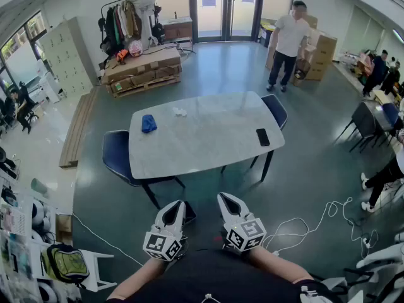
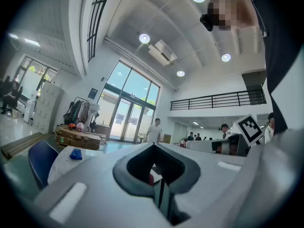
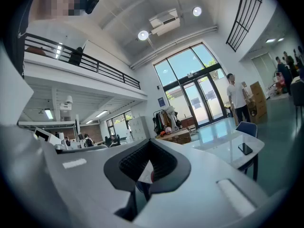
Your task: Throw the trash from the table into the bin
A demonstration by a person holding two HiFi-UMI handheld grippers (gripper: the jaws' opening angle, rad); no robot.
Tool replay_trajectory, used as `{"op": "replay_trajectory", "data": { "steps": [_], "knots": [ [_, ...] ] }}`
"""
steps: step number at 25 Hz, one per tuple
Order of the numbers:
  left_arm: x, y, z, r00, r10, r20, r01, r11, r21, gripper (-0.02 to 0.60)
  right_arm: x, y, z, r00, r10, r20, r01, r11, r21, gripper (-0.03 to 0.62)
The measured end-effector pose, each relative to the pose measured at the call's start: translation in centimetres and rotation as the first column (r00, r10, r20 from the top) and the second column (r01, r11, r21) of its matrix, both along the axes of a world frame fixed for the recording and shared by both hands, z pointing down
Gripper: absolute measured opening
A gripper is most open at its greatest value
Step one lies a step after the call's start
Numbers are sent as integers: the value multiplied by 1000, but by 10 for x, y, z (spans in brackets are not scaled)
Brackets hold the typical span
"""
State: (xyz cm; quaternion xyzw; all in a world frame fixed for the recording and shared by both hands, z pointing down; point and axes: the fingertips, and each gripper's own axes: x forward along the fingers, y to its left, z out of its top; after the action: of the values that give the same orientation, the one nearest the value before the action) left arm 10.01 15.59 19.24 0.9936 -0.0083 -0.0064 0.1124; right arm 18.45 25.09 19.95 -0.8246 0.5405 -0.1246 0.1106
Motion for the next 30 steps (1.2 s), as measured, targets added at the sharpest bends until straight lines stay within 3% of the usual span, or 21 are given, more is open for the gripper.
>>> {"op": "replay_trajectory", "data": {
  "steps": [16,23,30],
  "knots": [
    [22,22,0,1000,17,4,-17,1000,24,0,18,16,2,1000,-8,13,8,1000,9,20],
    [40,34,4,1000,-17,20,17,999,29,0,39,30,8,999,-31,44,30,999,21,23],
    [57,42,8,995,-92,28,91,995,44,0,55,35,20,991,-114,75,111,993,37,25]
  ]
}}
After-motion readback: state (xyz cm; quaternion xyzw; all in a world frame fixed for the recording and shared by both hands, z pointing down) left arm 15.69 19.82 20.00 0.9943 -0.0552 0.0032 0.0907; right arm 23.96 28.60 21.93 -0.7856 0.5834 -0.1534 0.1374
